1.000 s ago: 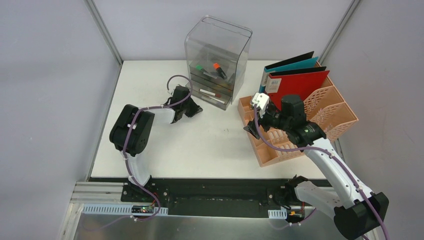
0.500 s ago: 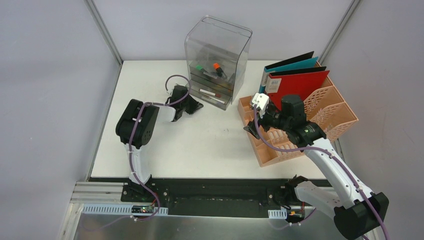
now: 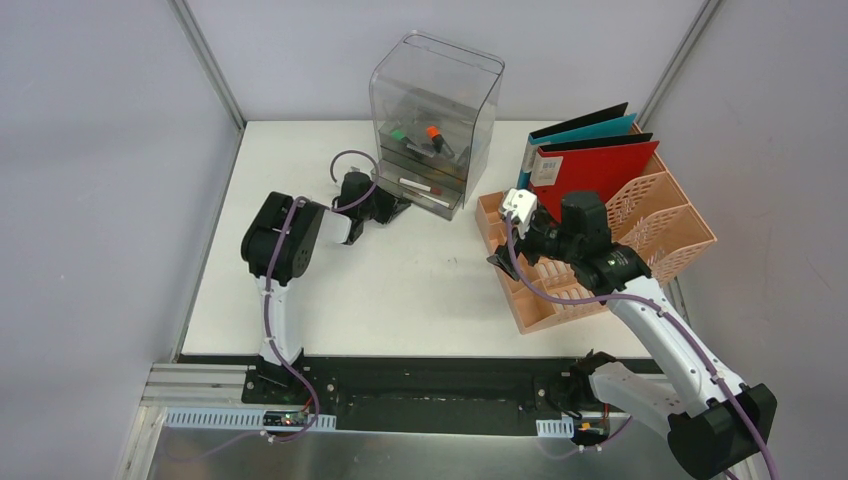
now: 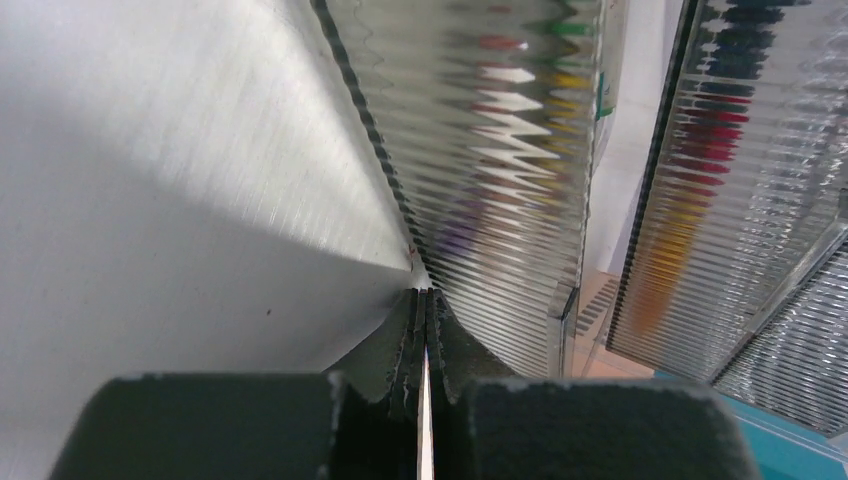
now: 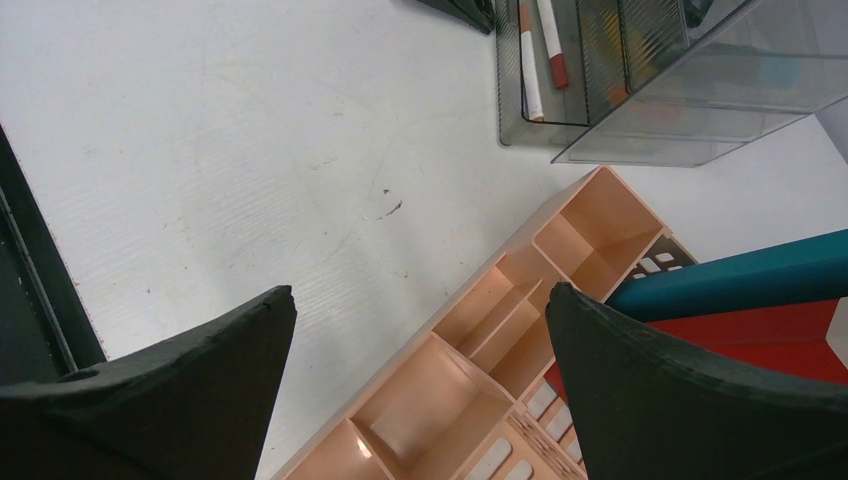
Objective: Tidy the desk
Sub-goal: Close the drawer in the storage box.
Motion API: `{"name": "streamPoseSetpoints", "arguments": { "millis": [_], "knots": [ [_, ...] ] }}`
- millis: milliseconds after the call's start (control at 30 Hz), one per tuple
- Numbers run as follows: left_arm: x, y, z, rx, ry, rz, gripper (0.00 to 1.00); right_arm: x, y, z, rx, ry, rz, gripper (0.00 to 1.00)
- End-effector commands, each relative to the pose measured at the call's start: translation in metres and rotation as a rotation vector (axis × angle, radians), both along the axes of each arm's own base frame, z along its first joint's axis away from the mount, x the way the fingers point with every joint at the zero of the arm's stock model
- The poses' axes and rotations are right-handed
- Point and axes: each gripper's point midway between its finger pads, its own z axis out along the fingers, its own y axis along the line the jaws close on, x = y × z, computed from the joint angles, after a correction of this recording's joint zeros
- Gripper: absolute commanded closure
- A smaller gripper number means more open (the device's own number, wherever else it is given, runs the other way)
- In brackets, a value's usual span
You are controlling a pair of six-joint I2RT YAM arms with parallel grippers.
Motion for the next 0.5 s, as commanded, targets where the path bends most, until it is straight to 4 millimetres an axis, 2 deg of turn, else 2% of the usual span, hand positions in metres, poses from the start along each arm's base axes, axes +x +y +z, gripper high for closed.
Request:
{"name": "streamPoseSetpoints", "arguments": {
  "millis": [0, 267, 400, 467],
  "knots": [
    [0.009, 0.001, -0.006, -0.05, -0.005, 0.006, 1.0, 0.0, 0.005, 0.014, 0.03, -0.056, 0.034, 0.0],
    [0.018, 0.0, -0.01, -0.069, -0.003, 0.012, 0.99, -0.001, 0.005, 0.013, 0.03, -0.056, 0.037, 0.0],
    [0.024, -0.004, -0.008, -0.083, -0.009, 0.0, 0.82, -0.001, 0.005, 0.013, 0.028, -0.056, 0.038, 0.0],
    [0.027, -0.006, -0.007, -0.086, -0.011, -0.003, 0.76, -0.001, 0.005, 0.013, 0.028, -0.058, 0.039, 0.0]
  ]
}}
